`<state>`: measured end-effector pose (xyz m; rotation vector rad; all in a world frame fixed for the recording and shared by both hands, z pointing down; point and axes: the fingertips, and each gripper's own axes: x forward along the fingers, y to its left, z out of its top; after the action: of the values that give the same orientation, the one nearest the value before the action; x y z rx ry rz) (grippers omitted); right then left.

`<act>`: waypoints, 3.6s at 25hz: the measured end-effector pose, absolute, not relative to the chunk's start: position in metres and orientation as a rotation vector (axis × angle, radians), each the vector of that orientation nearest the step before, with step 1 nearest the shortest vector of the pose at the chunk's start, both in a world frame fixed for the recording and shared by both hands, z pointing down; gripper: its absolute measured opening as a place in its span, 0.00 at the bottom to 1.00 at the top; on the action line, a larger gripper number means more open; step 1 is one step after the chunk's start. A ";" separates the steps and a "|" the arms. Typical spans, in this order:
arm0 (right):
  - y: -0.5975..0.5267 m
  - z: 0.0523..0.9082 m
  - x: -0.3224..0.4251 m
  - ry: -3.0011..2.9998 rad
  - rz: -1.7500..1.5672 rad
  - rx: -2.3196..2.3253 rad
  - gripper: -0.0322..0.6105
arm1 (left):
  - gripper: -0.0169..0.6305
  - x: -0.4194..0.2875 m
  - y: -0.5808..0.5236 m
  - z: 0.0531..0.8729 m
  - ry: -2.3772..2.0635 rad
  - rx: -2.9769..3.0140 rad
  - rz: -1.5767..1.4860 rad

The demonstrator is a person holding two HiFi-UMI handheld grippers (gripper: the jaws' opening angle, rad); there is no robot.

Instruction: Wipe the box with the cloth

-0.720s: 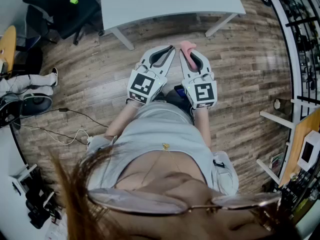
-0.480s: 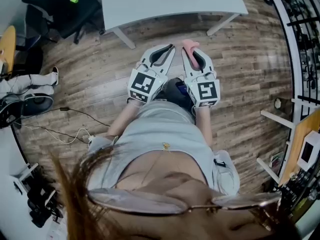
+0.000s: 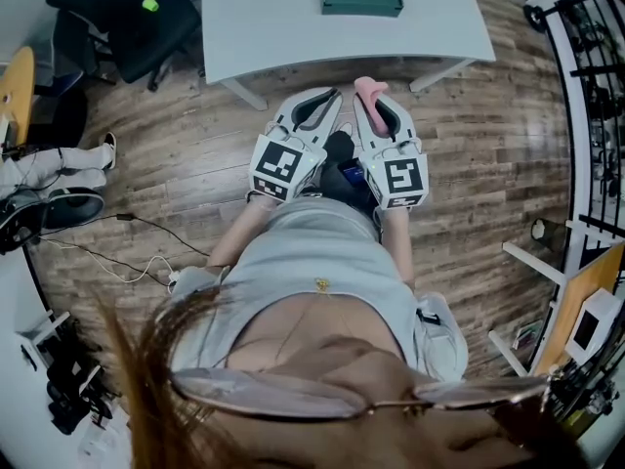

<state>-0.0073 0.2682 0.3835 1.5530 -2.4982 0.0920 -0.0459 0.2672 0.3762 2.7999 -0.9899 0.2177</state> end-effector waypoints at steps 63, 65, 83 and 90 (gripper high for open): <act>-0.016 0.390 0.087 -2.486 0.085 1.455 0.14 | 0.09 0.042 -0.015 0.381 -1.080 2.730 0.215; -0.020 0.391 0.087 -2.471 0.090 1.467 0.13 | 0.09 0.041 -0.020 0.381 -1.063 2.739 0.214; -0.048 0.418 0.081 -2.358 0.109 1.561 0.13 | 0.09 0.016 -0.057 0.411 -0.983 2.731 0.227; -0.055 0.419 0.083 -2.353 0.113 1.560 0.14 | 0.09 0.006 -0.066 0.415 -1.015 2.712 0.252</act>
<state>0.0832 -0.0555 0.4192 1.5604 -2.3530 0.1129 0.0065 -0.0663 0.4153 2.7122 -1.0152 0.2516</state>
